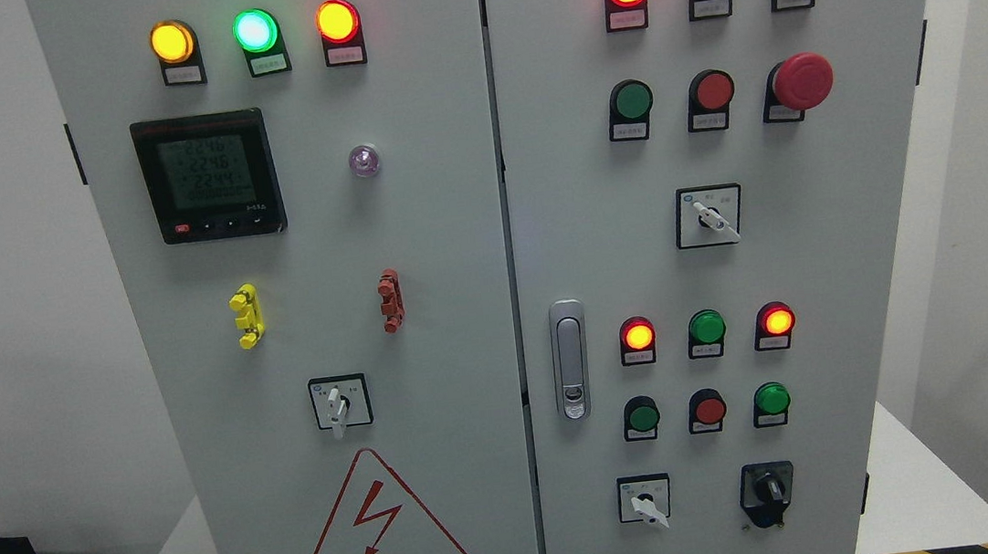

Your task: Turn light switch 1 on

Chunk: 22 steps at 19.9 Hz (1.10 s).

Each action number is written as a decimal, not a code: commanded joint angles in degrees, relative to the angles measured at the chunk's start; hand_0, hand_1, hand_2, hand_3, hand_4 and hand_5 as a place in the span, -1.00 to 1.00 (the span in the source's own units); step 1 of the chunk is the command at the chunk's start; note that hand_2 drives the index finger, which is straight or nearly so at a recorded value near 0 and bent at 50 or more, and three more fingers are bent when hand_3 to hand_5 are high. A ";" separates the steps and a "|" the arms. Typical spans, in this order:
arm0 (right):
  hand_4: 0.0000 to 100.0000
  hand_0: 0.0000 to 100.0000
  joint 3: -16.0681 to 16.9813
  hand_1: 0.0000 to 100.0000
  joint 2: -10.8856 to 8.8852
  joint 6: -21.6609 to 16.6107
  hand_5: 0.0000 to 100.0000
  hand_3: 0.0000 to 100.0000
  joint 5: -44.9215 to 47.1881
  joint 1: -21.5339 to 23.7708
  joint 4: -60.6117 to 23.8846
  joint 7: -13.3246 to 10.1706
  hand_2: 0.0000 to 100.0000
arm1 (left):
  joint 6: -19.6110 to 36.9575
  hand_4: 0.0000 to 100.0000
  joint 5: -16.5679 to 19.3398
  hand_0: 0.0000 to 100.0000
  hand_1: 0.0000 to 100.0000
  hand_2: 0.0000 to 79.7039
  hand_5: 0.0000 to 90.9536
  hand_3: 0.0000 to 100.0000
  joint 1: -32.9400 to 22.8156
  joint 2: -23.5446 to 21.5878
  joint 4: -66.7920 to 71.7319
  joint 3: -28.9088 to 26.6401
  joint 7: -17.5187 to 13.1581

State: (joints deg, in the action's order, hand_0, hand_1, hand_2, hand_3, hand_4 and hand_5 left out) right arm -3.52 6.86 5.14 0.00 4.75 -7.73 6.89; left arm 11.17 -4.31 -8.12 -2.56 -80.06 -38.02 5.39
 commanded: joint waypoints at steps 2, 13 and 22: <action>-1.00 -0.76 0.00 -0.22 0.00 0.04 -1.00 -1.00 0.97 -0.01 0.00 -0.03 -1.00 | -0.01 0.34 -4.48 -0.34 -0.81 -0.08 0.07 0.16 1.88 -2.63 -21.08 9.61 0.32; -1.00 -0.76 0.00 -0.22 0.00 0.04 -1.00 -1.00 1.05 -0.01 0.00 -0.03 -1.00 | -0.10 0.39 -1.40 -0.51 -0.70 0.02 0.18 0.24 8.47 -1.31 -25.40 20.26 0.76; -1.00 -0.76 0.00 -0.22 0.00 0.04 -1.00 -1.00 1.05 -0.01 0.00 -0.03 -1.00 | -1.42 0.48 0.00 -0.77 -0.56 0.20 0.33 0.35 13.04 0.01 -26.11 32.30 6.03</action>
State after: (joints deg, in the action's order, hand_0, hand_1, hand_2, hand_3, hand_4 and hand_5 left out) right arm -3.52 6.86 5.14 0.00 4.75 -7.74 6.89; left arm 10.61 -5.66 1.94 -3.63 -101.78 -18.12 9.64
